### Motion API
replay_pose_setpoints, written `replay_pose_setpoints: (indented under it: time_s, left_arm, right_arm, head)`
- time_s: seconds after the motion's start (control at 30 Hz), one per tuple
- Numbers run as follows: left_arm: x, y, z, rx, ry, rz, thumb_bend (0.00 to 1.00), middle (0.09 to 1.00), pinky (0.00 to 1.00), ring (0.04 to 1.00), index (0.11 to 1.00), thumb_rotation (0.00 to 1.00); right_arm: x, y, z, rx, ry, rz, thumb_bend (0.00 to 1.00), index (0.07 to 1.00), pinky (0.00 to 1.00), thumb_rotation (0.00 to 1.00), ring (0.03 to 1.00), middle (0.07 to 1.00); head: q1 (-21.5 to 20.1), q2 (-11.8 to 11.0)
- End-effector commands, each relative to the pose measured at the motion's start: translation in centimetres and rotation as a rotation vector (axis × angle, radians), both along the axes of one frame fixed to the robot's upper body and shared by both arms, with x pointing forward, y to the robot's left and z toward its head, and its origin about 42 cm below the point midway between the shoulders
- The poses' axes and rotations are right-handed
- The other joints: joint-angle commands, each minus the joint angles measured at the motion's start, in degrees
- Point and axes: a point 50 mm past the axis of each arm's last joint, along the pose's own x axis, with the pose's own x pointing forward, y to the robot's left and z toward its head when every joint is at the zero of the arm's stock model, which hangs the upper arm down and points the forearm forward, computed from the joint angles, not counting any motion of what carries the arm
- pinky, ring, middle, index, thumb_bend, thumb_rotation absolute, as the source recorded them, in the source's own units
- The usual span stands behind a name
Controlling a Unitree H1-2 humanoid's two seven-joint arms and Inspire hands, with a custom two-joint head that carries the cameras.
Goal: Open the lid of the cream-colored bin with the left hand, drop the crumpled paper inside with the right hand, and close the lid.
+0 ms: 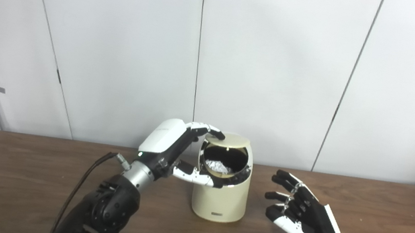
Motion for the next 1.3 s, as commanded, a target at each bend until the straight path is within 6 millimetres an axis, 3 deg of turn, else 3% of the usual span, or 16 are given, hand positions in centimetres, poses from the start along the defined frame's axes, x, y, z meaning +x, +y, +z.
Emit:
replay_pose_setpoints:
  time_s: [0.0, 0.43, 0.7, 1.27]
  left_arm:
    - [-0.2, 0.1, 2.6, -0.005, -0.106, -0.014, 0.96, 0.810, 0.74, 0.879, 0.779, 0.37]
    - [-0.6, 0.4, 2.1, 0.059, -0.127, -0.026, 0.95, 0.799, 0.71, 0.880, 0.773, 0.35]
    - [-1.1, -0.1, 1.6, 0.163, -0.151, -0.042, 0.94, 0.806, 0.79, 0.940, 0.792, 0.33]
    - [-1.5, -1.2, 0.2, 0.247, -0.171, -0.110, 0.96, 0.807, 0.87, 0.933, 0.785, 0.37]
  right_arm:
    - [0.4, 0.4, 1.9, 0.003, -0.078, 0.008, 0.83, 0.788, 0.50, 0.26, 0.649, 0.799]
    - [0.4, 0.9, 2.1, -0.007, -0.078, 0.018, 0.85, 0.776, 0.47, 0.29, 0.633, 0.782]
    - [0.3, 1.3, 2.4, -0.001, -0.071, 0.024, 0.86, 0.778, 0.46, 0.28, 0.634, 0.776]
    - [0.1, 1.8, 2.7, -0.010, -0.068, 0.023, 0.84, 0.778, 0.47, 0.27, 0.634, 0.783]
  head:
    - [-0.2, 0.1]
    - [-0.6, 0.6]
    - [-1.0, 0.8]
    - [-1.7, 1.5]
